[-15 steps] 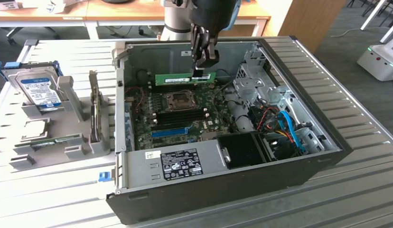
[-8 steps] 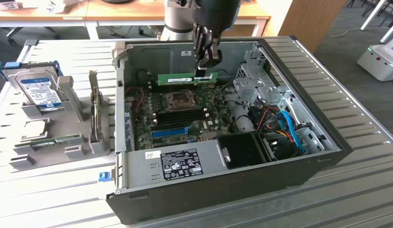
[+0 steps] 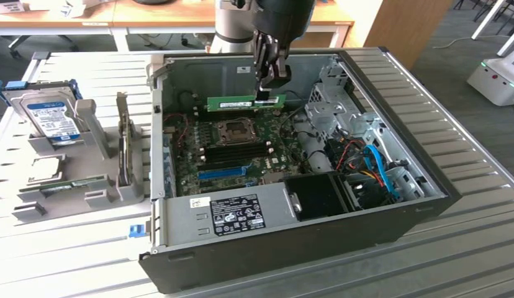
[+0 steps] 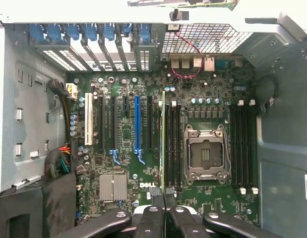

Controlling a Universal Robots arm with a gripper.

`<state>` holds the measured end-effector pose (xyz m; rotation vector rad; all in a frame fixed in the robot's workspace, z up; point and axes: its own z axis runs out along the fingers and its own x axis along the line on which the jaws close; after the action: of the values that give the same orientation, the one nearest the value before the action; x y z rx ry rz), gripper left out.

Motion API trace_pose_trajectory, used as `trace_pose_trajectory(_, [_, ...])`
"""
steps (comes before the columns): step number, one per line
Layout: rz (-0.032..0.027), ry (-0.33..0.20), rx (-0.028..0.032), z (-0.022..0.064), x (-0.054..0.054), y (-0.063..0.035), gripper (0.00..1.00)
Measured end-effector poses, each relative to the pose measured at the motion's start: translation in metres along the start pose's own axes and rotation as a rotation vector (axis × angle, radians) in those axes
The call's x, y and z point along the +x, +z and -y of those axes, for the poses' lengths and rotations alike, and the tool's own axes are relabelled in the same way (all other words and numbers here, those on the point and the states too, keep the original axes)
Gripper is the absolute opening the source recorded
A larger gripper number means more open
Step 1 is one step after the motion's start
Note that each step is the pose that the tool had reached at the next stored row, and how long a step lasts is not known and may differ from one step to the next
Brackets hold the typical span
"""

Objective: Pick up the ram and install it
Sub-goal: 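Insert the ram into the slot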

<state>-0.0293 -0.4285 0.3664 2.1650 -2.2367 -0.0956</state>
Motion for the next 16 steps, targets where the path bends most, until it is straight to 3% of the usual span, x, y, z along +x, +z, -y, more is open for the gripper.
trace_pose_trajectory(7, [0.0002,0.0,0.0001,0.0,0.0,0.0005,0.12])
trace_pose_trajectory(16, [0.0,0.0,0.0001,0.0009,0.0,0.0149,0.12])
